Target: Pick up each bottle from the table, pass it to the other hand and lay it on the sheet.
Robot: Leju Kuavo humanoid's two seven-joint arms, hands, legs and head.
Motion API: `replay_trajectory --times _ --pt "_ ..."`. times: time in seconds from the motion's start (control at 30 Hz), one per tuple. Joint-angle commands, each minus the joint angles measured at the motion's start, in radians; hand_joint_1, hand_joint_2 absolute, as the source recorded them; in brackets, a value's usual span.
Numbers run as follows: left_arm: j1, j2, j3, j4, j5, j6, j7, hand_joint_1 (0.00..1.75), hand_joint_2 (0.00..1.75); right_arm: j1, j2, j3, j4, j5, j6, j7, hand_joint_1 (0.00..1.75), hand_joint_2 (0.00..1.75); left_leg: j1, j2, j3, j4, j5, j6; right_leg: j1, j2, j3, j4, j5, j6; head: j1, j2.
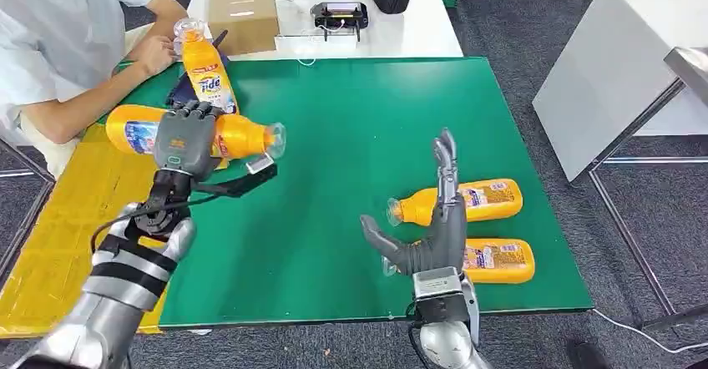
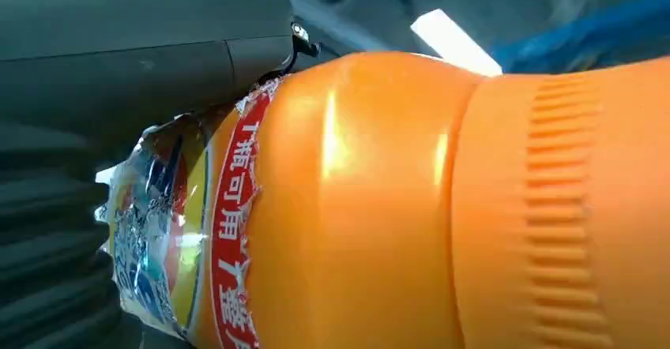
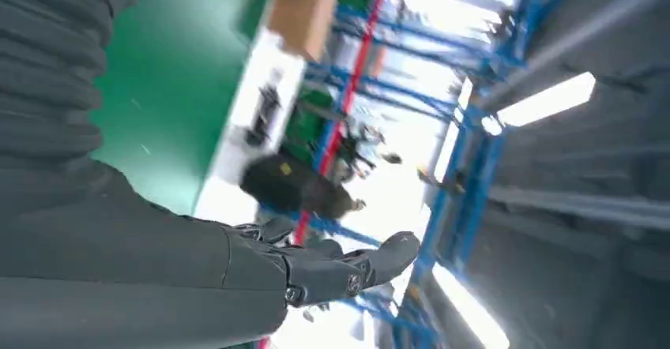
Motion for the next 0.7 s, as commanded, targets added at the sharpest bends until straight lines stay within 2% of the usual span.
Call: replay_trajectory --times 0.03,0.27,0.37,0.7 --pt "-0.257 0.038 -0.015 0.566 -0.015 -0.022 0.055 1.75 1.75 -0.03 -0.023 -0.013 -0.058 0.021 -0.042 -0.004 0.0 1.75 0.001 0.0 0.005 0.0 -0.002 -0.001 0.0 0.005 0.005 0.0 -0.002 -0.002 0.0 0.0" --pt "-0.231 0.04 0.083 0.683 0.031 -0.115 0.066 1.75 1.75 -0.064 -0.022 0.009 -0.014 0.031 -0.042 0.004 0.0 1.75 0.001 0.002 0.004 0.0 -0.002 -0.001 0.0 0.005 0.004 0.0 -0.002 -0.001 0.0 0.0" --pt "-0.213 0.036 0.131 0.721 0.078 -0.142 0.039 1.75 1.75 -0.078 -0.021 0.015 0.004 0.032 -0.041 0.008 0.0 1.75 0.001 0.004 0.006 0.0 -0.004 -0.001 0.0 0.009 0.006 0.0 -0.002 -0.002 0.0 0.0" --pt "-0.156 0.003 0.249 0.729 0.214 -0.218 -0.072 1.75 1.75 -0.092 -0.023 0.019 0.041 0.039 -0.031 0.027 0.0 1.75 0.001 0.001 0.004 -0.001 -0.002 -0.001 0.0 0.005 0.004 0.0 -0.002 -0.001 0.0 0.0"
